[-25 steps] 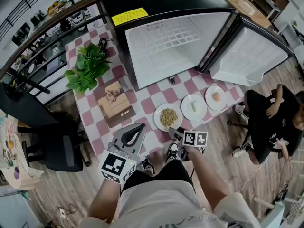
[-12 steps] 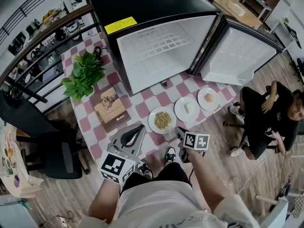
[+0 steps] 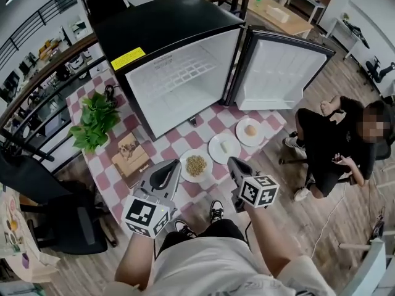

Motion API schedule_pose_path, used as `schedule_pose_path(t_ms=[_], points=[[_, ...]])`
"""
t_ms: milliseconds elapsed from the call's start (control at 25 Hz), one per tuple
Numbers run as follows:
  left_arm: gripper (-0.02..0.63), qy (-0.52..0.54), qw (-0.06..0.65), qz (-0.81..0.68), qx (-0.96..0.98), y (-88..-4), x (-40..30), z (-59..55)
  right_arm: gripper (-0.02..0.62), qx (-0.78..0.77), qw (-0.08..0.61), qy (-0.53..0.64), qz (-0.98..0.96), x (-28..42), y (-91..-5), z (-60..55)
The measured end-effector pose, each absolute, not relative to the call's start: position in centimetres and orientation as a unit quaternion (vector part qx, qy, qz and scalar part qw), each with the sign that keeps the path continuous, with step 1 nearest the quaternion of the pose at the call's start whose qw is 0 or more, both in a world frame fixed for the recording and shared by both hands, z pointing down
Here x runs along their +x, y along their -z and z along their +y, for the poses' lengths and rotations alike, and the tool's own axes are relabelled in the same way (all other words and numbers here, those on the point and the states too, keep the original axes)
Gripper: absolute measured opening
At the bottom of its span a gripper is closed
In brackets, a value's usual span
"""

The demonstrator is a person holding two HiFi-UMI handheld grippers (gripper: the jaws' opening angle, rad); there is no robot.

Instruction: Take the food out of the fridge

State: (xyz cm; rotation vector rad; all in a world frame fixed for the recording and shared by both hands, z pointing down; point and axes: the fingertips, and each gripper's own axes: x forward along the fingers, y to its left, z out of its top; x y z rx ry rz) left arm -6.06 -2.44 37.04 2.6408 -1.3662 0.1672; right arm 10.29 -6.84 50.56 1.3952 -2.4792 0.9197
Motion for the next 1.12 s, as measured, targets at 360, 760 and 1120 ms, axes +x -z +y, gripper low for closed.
schedule_pose_path(t_ms=[360, 760, 1120], points=[[0.002, -0.036, 0.054, -0.449, 0.891, -33.8, -4.5, -2.7, 0.021, 0.47, -0.01, -0.17, -0.866, 11.4, -36.5, -7.3], [0.002, -0.028, 0.037, -0.454, 0.89, -32.2, -4.0, -2.6, 0.021, 0.454, -0.031, -0.125, -0.882, 11.1, -31.6, -6.5], [0.002, -0.031, 0.034, -0.458, 0.888, -32.0, -4.0, -2.4, 0.021, 0.444, -0.024, -0.128, -0.887, 10.6, -31.9, -6.6]])
